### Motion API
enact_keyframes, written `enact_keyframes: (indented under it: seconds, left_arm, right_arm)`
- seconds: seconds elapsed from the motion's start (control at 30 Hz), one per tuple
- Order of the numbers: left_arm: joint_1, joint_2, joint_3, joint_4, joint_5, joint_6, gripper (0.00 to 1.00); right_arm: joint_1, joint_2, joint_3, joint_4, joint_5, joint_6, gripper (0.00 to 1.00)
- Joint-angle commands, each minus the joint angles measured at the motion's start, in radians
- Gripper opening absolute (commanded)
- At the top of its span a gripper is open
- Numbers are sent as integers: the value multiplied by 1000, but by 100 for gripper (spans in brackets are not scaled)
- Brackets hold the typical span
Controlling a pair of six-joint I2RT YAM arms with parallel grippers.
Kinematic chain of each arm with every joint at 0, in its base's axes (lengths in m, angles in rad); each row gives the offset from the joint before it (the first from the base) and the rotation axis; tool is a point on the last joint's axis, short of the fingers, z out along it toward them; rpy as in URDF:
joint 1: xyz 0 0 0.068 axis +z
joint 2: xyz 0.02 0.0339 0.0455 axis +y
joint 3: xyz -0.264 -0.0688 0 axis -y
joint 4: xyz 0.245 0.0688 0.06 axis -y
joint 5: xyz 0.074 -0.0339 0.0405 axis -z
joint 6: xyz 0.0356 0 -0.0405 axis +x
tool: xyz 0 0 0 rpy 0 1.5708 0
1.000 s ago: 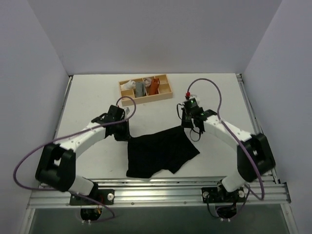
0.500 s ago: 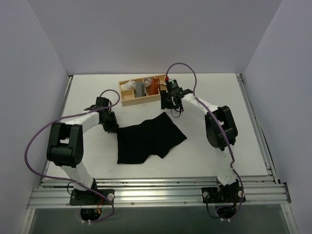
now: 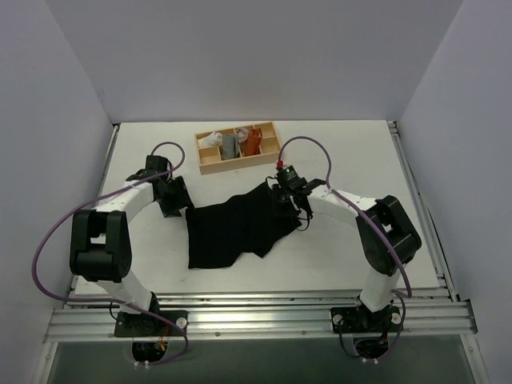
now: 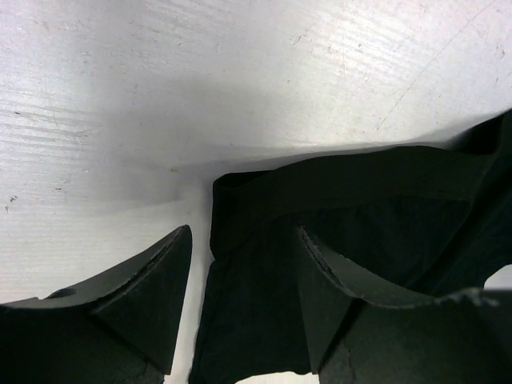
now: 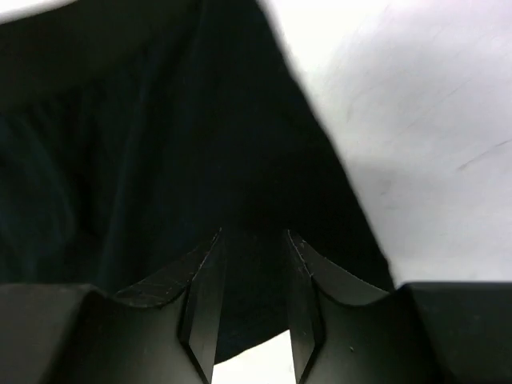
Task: Roll the underwear
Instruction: Flatten the underwear, then fold the underwear
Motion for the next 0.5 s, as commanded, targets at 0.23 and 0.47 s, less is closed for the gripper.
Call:
enact_keyframes:
  seconds: [0.23, 0.47]
  left_arm:
    - [75, 52, -14, 56, 137, 49, 57]
    - [78, 109, -7, 98, 247, 35, 51]
  right_arm:
    - [45, 93, 3, 36, 55, 28, 23]
    - [3, 200, 109, -36, 128, -118, 21]
